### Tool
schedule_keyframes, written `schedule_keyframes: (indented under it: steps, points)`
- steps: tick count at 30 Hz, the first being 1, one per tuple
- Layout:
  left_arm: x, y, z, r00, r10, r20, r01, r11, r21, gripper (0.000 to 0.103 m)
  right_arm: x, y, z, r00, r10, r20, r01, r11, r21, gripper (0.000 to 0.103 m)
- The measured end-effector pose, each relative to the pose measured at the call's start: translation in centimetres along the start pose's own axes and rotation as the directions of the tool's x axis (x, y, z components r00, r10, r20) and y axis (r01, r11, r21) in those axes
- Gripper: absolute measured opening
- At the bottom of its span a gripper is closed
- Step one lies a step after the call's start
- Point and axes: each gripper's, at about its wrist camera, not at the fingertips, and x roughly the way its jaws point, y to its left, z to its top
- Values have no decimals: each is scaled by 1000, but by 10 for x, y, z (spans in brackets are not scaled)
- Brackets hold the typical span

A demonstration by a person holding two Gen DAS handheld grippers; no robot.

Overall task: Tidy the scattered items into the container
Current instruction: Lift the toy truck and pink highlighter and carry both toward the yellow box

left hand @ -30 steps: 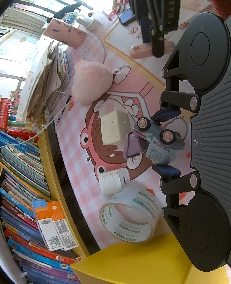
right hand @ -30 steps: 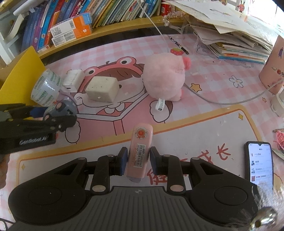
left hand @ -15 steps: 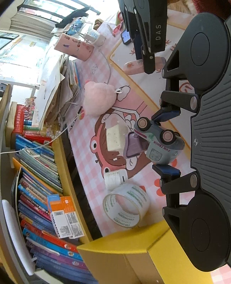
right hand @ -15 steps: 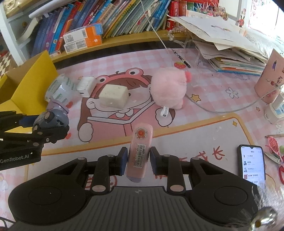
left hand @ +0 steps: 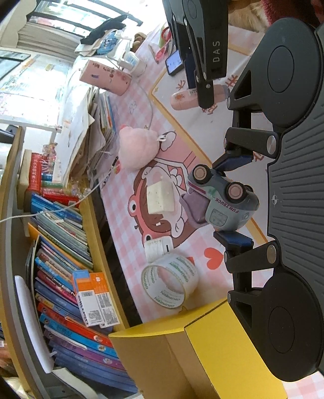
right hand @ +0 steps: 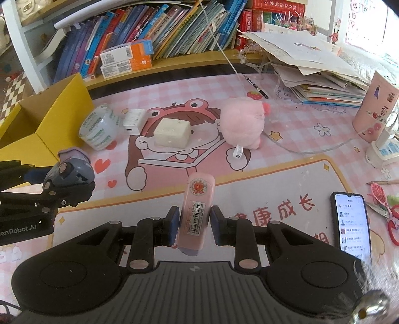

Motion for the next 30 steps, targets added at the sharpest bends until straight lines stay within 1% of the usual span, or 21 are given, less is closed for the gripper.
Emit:
schedule_keyframes:
  steps: [9, 17, 30]
  points:
    - [-21, 7, -13, 1000, -11, 9, 11, 1000, 8, 50, -12, 20, -12, 1000, -3, 5, 3, 1000, 0, 26]
    - [-41, 21, -25, 1000, -5, 22, 5, 1000, -5, 50, -20, 44, -18, 1000, 3, 10, -3, 1000, -19, 26]
    - [-74, 58, -44, 998, 37, 48, -34, 998, -55, 50, -21, 94, -17, 999, 39, 12, -38, 996, -85, 26]
